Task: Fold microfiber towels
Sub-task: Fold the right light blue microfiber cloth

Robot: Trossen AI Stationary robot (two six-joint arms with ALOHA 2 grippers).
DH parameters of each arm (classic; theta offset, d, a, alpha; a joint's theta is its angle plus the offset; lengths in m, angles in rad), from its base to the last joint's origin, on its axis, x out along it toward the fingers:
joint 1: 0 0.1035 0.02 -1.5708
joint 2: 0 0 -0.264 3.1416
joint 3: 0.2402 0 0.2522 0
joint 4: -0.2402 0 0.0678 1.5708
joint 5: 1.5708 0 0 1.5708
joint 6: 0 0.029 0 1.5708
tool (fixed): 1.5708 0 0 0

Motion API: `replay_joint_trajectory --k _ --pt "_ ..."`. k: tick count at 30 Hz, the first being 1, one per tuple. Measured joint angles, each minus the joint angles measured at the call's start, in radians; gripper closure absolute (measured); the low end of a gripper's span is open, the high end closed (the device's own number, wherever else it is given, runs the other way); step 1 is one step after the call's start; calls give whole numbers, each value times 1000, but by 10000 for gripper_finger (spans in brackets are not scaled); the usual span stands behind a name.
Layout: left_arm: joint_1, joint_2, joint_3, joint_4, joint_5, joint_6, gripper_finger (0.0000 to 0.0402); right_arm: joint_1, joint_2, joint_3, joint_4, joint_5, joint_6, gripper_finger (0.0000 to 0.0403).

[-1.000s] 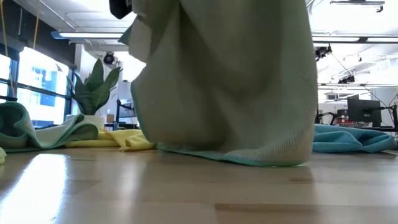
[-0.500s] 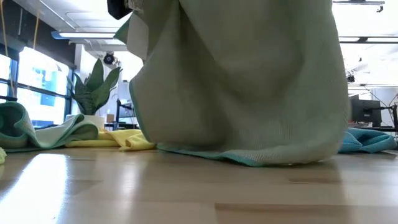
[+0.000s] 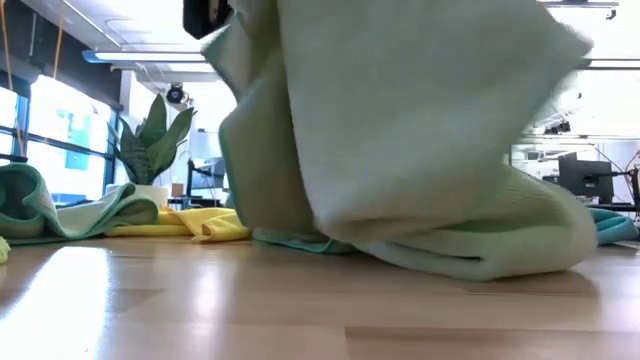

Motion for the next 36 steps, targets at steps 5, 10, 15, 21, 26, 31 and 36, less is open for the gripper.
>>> replay_joint_trajectory --k 5,10,15,21,26,31,36 --pt "56 0 0 27 -5 -10 402 -49 73 0 100 -111 -45 230" --pt "105 0 0 26 5 -9 401 -72 92 0 141 -180 -88 230" --pt "143 0 0 26 4 14 401 -94 83 0 76 -82 -114 230" --pt "160 0 0 -6 35 16 401 -80 83 -166 54 -83 82 230" --pt "159 -7 0 -79 47 62 401 1 62 -391 362 -74 297 235" --pt "172 -7 0 -95 124 149 401 23 75 -559 783 156 533 235" --pt "215 -7 0 -95 276 282 401 4 116 -621 1155 325 534 235"
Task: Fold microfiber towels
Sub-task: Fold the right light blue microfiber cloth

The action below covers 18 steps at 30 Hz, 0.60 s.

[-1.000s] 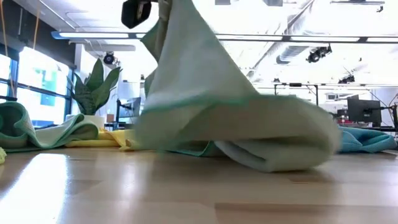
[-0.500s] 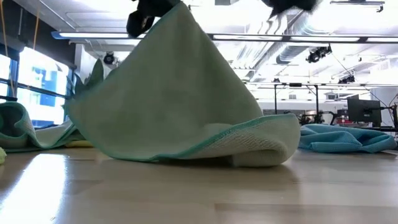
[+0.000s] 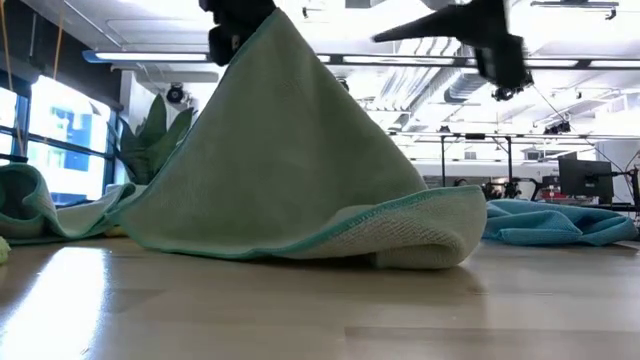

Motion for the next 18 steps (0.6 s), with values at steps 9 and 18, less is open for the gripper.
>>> replay_joint_trajectory --k 9,18 --pt "97 5 0 18 193 146 401 -57 26 0 196 59 -128 235" --pt "145 5 0 20 226 180 401 -101 66 143 123 112 -401 235"
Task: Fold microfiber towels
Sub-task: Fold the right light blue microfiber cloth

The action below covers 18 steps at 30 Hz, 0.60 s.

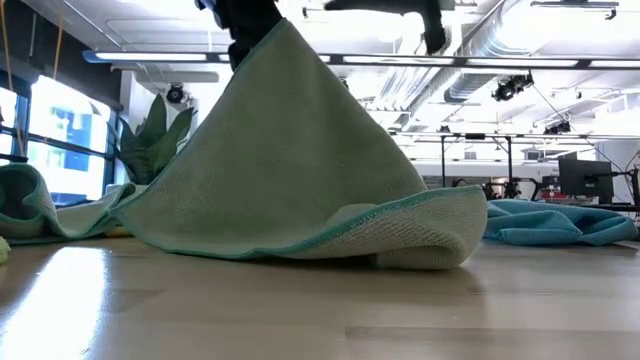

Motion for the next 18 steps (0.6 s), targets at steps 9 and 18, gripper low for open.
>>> replay_joint_trajectory --k 9,18 --pt "45 0 0 25 -38 -43 401 -63 119 263 -379 -54 78 236" --pt "112 31 0 20 -77 -71 401 -45 132 330 -557 8 264 236"
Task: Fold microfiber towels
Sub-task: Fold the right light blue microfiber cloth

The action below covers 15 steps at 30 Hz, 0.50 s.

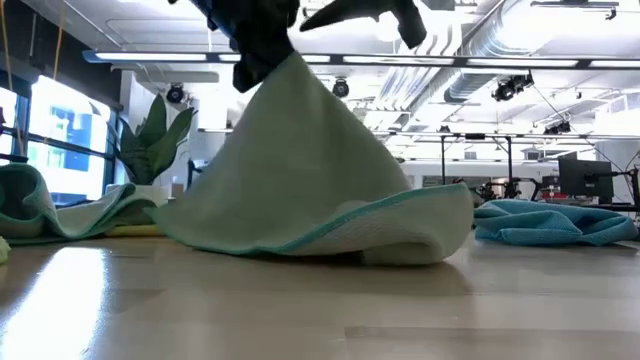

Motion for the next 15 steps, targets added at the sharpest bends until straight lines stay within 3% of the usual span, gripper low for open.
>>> replay_joint_trajectory --k 3,8,15 --pt "18 0 0 -58 56 22 401 14 0 0 -76 -36 55 236" --pt "38 -7 1 -52 250 -35 401 51 3 0 -182 -169 127 236" --pt "40 -8 104 89 411 -160 401 78 6 0 -347 -146 147 236"
